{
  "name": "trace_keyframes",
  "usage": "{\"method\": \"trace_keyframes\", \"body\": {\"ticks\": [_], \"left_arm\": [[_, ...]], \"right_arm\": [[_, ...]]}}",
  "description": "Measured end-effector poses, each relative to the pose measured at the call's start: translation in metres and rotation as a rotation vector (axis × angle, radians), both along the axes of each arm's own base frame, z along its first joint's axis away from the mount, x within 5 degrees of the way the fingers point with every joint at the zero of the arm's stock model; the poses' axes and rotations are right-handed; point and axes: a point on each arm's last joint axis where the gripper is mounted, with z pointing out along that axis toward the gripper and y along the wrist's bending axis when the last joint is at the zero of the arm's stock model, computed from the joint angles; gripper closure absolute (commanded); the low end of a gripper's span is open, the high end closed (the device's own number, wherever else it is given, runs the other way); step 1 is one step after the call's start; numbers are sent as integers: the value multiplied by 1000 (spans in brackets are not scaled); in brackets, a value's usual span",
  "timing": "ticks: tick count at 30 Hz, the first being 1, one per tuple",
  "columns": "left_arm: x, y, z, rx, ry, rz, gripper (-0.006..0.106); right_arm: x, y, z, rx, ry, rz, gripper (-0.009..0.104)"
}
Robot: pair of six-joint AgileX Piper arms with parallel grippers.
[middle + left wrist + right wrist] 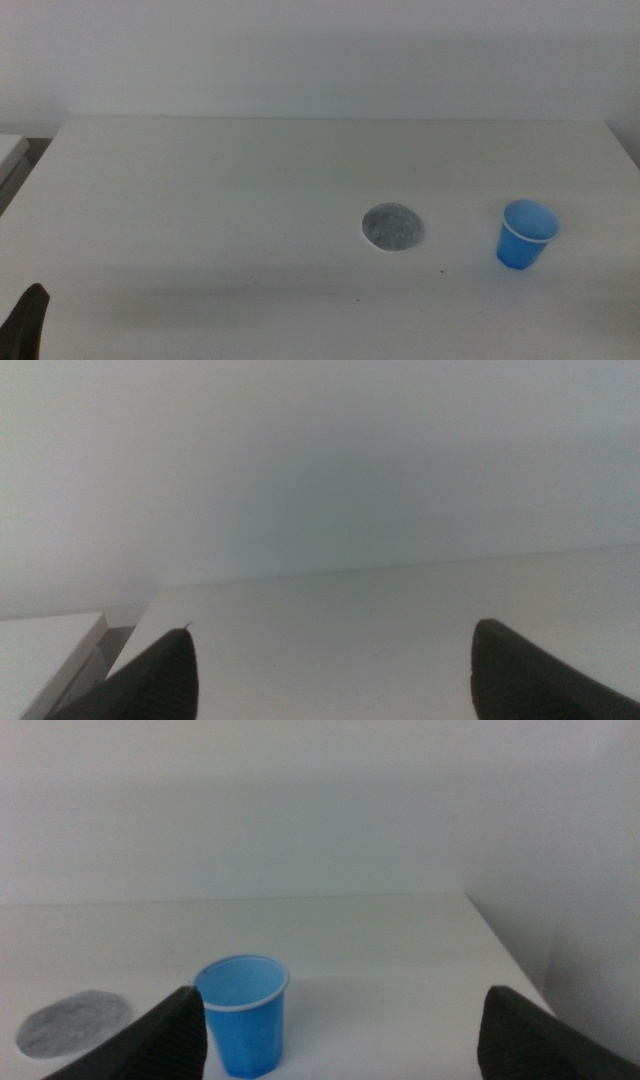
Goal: Place an empty cup on a cup mat.
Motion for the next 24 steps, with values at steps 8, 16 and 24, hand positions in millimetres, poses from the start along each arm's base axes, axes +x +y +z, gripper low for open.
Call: {"method": "trace_keyframes", "body": {"ticks": [8, 16, 24], "left_arm": [[0, 0, 0, 0, 0, 0, 7], [0, 0, 0, 0, 0, 0, 7], [0, 0, 0, 0, 0, 0, 7]], "right_arm": [[0, 1, 0, 58, -4, 2, 2], [26, 1, 74, 86, 113, 9, 2], [90, 7, 152, 150, 613, 67, 2]]}}
